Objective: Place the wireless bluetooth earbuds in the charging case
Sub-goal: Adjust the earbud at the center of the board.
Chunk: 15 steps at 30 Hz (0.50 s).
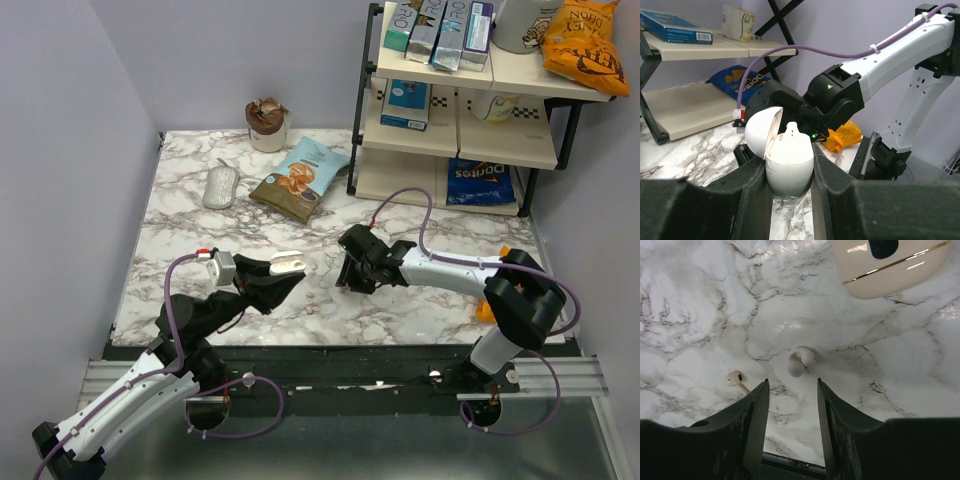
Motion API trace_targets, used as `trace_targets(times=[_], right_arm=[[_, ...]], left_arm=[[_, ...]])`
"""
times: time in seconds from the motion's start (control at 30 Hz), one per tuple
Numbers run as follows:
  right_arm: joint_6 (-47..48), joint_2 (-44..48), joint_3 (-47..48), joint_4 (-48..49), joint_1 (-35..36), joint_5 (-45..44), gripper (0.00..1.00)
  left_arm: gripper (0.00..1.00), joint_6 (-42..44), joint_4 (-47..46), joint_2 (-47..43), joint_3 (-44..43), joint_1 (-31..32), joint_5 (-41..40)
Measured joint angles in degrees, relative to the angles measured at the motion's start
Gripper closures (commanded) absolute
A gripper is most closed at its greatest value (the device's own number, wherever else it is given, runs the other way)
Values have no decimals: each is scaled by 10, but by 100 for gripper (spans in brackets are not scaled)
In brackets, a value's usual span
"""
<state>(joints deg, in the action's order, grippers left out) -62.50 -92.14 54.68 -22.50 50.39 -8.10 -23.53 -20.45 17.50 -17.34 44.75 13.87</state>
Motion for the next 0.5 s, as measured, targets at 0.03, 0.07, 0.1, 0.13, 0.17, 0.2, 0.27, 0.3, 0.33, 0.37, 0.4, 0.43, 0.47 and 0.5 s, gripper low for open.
trace_targets(times=[0.03,0.07,0.1,0.13,0.17,0.2,0.27,0.3,0.33,0.37,0.4,0.43,0.47,0.5], right_arm=[[-3,-6,0,0,0,2,48],[-5,-12,0,0,-2,5,48],[-6,-17,0,1,-2,9,48],[-7,-21,0,1,-2,12,48],[-7,-26,0,1,-2,15,48],[-7,-30,0,1,-2,16,48],[-6,-37,0,2,-2,19,48],[-5,-39,0,2,-2,20,48],[-4,-43,3,2,-3,21,48],[-1,-46,6,3,-3,22,49],[3,-50,9,3,-5,24,49],[8,-54,14,4,-7,25,50],[14,-58,18,3,-7,28,51],[22,-62,23,3,-9,30,52]], left_arm=[[100,0,0,0,0,0,0],[100,0,0,0,0,0,0],[100,0,0,0,0,0,0],[100,0,0,0,0,0,0],[100,0,0,0,0,0,0],[100,0,0,0,0,0,0],[100,0,0,0,0,0,-1],[100,0,0,0,0,0,-1],[100,0,0,0,1,0,-1],[100,0,0,0,1,0,-2],[100,0,0,0,1,0,-2],[100,0,0,0,1,0,-2],[100,0,0,0,1,0,-2],[100,0,0,1,1,0,-2]])
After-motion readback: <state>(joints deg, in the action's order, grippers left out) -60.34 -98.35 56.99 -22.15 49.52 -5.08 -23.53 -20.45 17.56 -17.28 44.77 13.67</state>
